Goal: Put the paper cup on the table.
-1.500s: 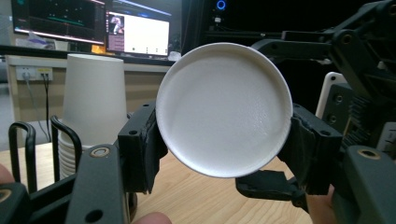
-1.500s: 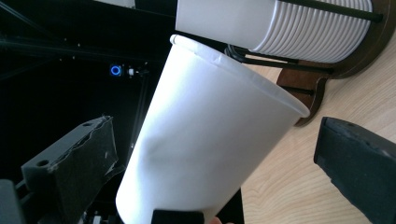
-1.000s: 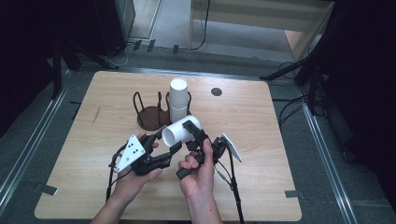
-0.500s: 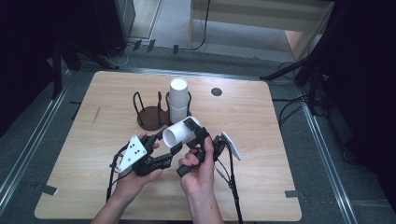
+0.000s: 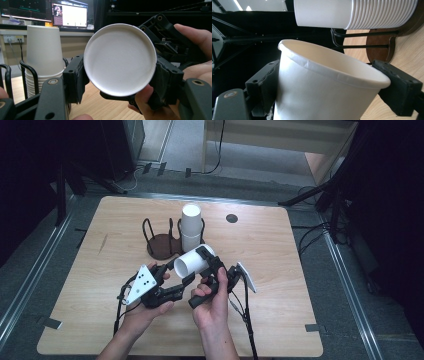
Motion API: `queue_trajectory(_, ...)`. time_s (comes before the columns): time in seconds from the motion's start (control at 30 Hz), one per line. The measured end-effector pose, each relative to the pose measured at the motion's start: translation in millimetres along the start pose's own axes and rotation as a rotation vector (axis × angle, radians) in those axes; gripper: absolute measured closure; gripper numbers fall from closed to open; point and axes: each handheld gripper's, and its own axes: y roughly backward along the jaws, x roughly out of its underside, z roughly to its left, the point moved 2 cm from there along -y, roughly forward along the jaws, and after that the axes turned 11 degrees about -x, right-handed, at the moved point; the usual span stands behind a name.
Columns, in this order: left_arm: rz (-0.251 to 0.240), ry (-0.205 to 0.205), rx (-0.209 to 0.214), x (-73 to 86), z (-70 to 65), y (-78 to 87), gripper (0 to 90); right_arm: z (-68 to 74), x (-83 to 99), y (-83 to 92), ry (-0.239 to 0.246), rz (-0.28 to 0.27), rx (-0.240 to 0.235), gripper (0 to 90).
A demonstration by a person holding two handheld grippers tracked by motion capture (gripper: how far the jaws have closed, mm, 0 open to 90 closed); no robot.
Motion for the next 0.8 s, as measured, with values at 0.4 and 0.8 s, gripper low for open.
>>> queue_trajectory(0.4,0.085,0.103,-0.001,-10.5,6.3,3.9,19.3,4.8,2.0,0.7,0.048,-0.002,-0.055,20.4)
queue_trajectory(0.8,0.165,0.111,-0.024,-15.7,11.1,4.4,3.4,18.0,-0.5,2.1,0.228,-0.022,-0.064,21.0)
